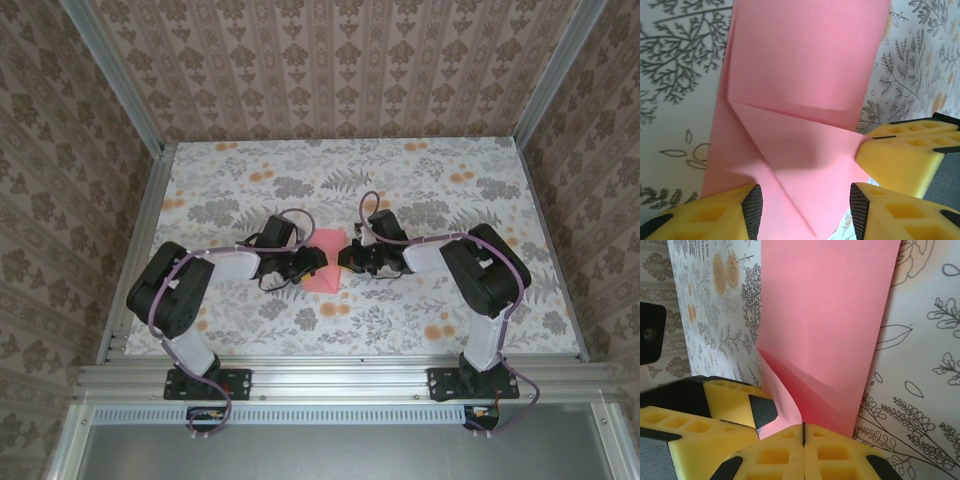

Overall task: Fold a paper plane with a square sheet of paper (pick it up from the middle)
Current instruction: Fold the triangle a second time at the center of the table, then turn over the paper at the center of the table.

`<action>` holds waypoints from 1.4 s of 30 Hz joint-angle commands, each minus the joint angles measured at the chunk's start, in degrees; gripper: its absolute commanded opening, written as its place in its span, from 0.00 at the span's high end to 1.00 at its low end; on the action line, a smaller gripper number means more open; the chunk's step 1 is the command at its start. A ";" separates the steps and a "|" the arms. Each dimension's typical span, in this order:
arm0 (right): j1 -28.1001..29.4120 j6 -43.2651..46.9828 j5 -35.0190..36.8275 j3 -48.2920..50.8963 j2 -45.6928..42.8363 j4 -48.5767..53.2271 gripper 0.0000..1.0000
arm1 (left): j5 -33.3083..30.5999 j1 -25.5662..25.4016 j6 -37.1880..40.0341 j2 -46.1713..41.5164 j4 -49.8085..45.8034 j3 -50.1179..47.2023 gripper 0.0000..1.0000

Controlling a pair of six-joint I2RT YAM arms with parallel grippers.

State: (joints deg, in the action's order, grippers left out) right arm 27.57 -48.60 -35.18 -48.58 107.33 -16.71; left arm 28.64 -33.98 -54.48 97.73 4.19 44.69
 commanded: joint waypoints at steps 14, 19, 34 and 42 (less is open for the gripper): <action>-2.60 -7.58 -2.10 6.04 0.50 -12.55 0.93 | 1.50 0.23 -1.60 2.21 2.96 0.80 0.47; -3.57 -11.23 -4.07 7.52 0.29 -18.69 0.92 | 2.31 0.14 -1.77 2.18 4.19 0.78 0.47; -4.38 -12.22 -4.29 9.01 1.11 -20.03 0.92 | 3.59 0.23 -1.01 4.62 10.28 2.49 0.48; -4.72 -12.13 -4.42 9.30 1.43 -20.03 0.93 | 3.61 0.23 -0.29 5.99 13.41 2.29 0.61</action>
State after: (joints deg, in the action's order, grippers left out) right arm 23.40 -60.27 -38.22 -39.99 107.66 -35.16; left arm 31.75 -33.98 -55.70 103.02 15.49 46.06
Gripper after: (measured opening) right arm 0.077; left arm 0.406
